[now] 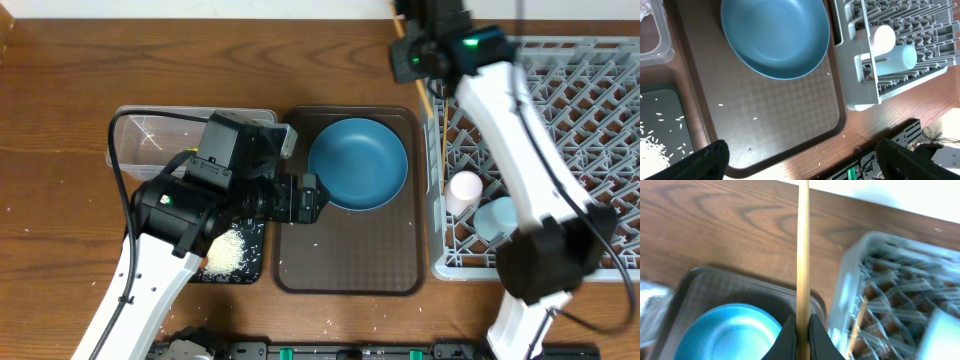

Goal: Sort waste into correct bins and load items into the dishwasher rack
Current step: 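Lower the chopsticks upright into the rack and open the right gripper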

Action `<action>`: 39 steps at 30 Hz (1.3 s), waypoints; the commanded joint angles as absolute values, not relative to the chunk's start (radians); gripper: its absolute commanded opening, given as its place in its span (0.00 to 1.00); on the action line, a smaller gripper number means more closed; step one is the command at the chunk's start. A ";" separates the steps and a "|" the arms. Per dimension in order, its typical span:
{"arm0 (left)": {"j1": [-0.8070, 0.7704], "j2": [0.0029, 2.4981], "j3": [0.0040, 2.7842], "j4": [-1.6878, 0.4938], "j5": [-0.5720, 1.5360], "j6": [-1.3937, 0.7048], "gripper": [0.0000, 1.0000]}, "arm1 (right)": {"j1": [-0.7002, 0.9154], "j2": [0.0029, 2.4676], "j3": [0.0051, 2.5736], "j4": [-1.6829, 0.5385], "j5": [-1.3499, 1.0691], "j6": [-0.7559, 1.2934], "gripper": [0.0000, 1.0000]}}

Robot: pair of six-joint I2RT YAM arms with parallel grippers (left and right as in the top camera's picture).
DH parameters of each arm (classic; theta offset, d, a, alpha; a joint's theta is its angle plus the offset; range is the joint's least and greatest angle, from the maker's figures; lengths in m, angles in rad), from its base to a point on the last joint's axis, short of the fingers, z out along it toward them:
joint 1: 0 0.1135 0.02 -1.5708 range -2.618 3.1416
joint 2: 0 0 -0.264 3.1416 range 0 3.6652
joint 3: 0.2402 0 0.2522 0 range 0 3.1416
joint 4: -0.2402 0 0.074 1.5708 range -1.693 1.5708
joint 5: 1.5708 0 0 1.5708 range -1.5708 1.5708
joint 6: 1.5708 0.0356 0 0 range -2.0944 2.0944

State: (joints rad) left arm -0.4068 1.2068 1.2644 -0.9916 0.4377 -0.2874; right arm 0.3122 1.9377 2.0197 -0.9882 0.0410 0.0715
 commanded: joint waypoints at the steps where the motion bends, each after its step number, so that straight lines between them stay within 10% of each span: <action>1: -0.405 1.208 1.260 -0.994 0.429 -0.281 0.96 | 0.268 1.920 2.020 -1.059 0.049 0.101 0.01; 32: -0.405 1.208 1.260 -0.994 0.429 -0.281 0.96 | 0.158 1.933 1.673 -0.993 -0.012 0.176 0.02; 37: -0.405 1.208 1.260 -0.994 0.429 -0.281 0.96 | 0.158 1.933 1.673 -0.992 -0.012 0.176 0.43; 39: -0.405 1.208 1.260 -0.994 0.429 -0.281 0.96 | 0.158 1.933 1.673 -0.992 -0.012 0.176 0.45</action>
State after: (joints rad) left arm -0.4068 1.2068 1.2644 -0.9916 0.4377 -0.2874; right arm 0.1444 1.9240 1.6798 -0.9939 -0.0078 0.1722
